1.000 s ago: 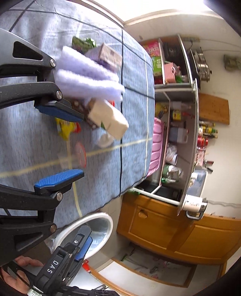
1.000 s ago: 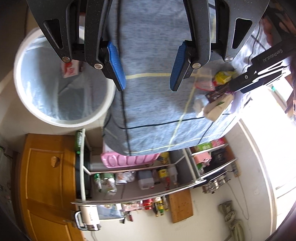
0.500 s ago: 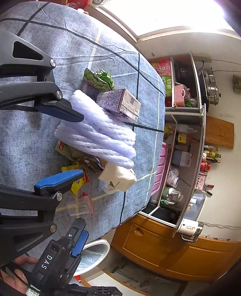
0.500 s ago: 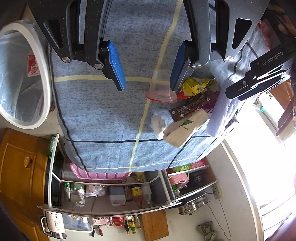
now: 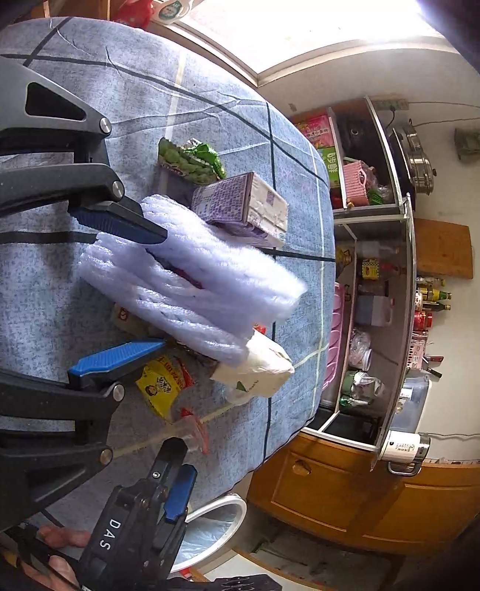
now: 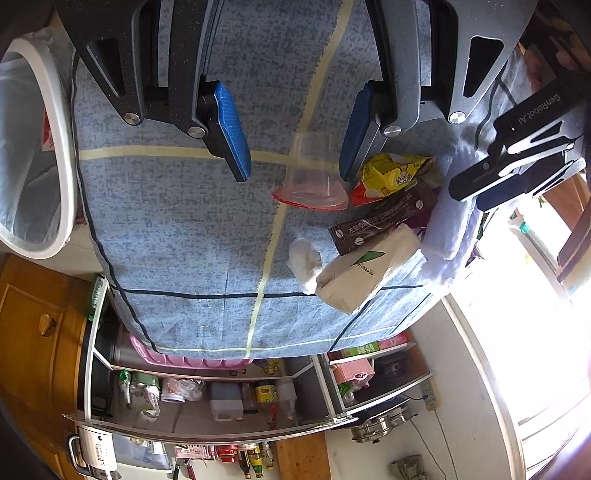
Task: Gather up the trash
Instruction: 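Grasp a white foam net sleeve with the left tool while the right tool grasps the clear cup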
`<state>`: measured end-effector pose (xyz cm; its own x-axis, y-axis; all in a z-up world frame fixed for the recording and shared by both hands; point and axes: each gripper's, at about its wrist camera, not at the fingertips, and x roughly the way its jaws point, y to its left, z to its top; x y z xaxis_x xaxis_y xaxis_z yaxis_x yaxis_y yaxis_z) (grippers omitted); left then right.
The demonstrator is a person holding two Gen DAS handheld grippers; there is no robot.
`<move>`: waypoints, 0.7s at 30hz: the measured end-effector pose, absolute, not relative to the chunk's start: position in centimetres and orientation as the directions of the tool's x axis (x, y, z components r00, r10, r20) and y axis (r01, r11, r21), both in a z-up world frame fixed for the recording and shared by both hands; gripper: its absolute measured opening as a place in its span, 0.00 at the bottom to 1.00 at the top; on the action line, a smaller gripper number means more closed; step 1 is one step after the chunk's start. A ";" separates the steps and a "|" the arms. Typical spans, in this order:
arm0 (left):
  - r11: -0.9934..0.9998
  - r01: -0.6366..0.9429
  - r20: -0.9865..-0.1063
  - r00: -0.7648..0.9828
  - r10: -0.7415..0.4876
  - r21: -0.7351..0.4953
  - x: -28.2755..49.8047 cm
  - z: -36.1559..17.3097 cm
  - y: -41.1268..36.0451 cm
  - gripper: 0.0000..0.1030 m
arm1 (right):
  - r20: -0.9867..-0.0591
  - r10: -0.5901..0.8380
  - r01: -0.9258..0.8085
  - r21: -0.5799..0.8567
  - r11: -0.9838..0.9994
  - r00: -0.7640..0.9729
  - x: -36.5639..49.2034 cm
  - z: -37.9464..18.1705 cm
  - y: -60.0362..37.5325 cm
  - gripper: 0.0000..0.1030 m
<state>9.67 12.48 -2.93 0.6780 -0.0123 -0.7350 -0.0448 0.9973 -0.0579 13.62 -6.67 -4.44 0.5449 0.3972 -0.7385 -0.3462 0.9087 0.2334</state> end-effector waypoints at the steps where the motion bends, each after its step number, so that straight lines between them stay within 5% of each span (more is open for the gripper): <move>1: 0.997 -0.040 -0.735 0.678 -0.018 -0.061 9.6 -3.1 12.4 0.51 | -0.739 0.396 -0.349 0.230 0.908 0.545 13.7 -4.5 -6.6 0.50; 8: 0.993 -0.036 -0.727 0.684 -0.059 -0.115 9.3 -3.4 12.8 0.51 | -0.738 0.403 -0.361 0.229 0.904 0.542 13.5 -4.7 -6.5 0.45; 14: 0.991 -0.022 -0.732 0.677 -0.081 -0.130 9.0 -3.7 12.9 0.39 | -0.738 0.418 -0.374 0.239 0.896 0.530 13.2 -4.9 -6.2 0.27; 21: 0.985 0.002 -0.727 0.674 -0.128 -0.171 8.6 -3.5 12.5 0.26 | -0.722 0.428 -0.374 0.248 0.894 0.543 12.8 -4.6 -6.6 0.27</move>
